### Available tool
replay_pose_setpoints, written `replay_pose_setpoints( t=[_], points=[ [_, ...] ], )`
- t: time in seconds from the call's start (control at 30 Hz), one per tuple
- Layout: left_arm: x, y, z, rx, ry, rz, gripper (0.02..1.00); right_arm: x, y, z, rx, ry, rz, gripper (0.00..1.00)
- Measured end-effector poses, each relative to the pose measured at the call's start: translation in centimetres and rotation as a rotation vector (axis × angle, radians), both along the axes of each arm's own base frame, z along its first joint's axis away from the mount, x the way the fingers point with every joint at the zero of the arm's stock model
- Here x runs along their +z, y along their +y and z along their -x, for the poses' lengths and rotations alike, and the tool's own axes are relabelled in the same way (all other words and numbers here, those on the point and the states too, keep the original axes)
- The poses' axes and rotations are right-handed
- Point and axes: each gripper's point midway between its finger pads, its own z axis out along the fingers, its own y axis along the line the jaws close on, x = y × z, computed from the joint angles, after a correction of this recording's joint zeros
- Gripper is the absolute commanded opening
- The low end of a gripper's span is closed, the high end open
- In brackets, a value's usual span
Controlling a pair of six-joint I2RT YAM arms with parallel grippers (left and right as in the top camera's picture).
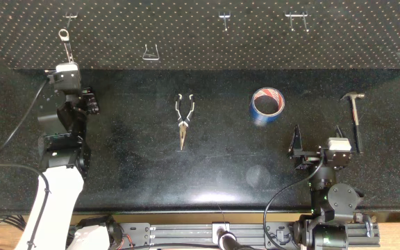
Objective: Place Tools Onto Pegboard
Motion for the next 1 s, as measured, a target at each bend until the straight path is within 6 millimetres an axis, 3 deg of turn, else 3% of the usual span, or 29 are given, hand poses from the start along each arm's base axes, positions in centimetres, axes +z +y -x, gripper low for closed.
replay_pose_setpoints(
  t=[0.33,0.6,0.63,0.67,0.7,0.77,0.83,0.87,0.93,0.97,1.0],
  points=[
    [0.0,0.3,-1.8,0.012,-0.059,0.015,0.027,0.0,0.0,0.0,0.0,0.0,0.0,0.976],
    [-2.8,-0.1,-3.0,-0.02,-0.011,0.04,0.027,0.0,0.0,0.0,0.0,0.0,0.0,0.976],
    [-2.8,0.0,-3.4,-0.019,-0.009,0.043,0.069,0.0,0.0,0.0,0.0,0.0,0.0,0.976],
    [-2.8,0.0,-3.9,-0.019,-0.005,0.045,0.218,0.0,0.0,0.0,0.0,0.0,0.0,0.976],
    [-3.0,0.1,-4.2,-0.018,-0.001,0.046,0.507,0.0,0.0,0.0,0.0,0.0,0.0,0.976],
    [-3.7,0.1,-4.4,-0.014,0.019,0.057,0.733,0.0,0.0,0.0,0.0,0.0,0.0,0.976],
    [-4.0,0.1,-4.4,-0.013,0.029,0.061,0.869,0.0,0.0,0.0,0.0,0.0,0.0,0.976],
    [-4.7,0.1,-4.1,-0.011,0.082,0.07,0.993,0.0,0.0,0.0,0.0,0.0,0.0,0.976],
    [-7.5,-1.1,-1.2,0.015,0.368,0.19,0.993,0.0,0.0,0.0,0.0,-0.001,0.0,0.976],
    [-8.4,-3.1,1.5,0.051,0.544,0.287,0.993,0.0,0.0,0.0,0.0,0.0,0.0,0.976],
    [-7.6,-8.2,2.8,-0.023,0.642,0.317,0.993,0.0,0.0,0.0,0.0,0.0,0.0,0.976]
  ],
)
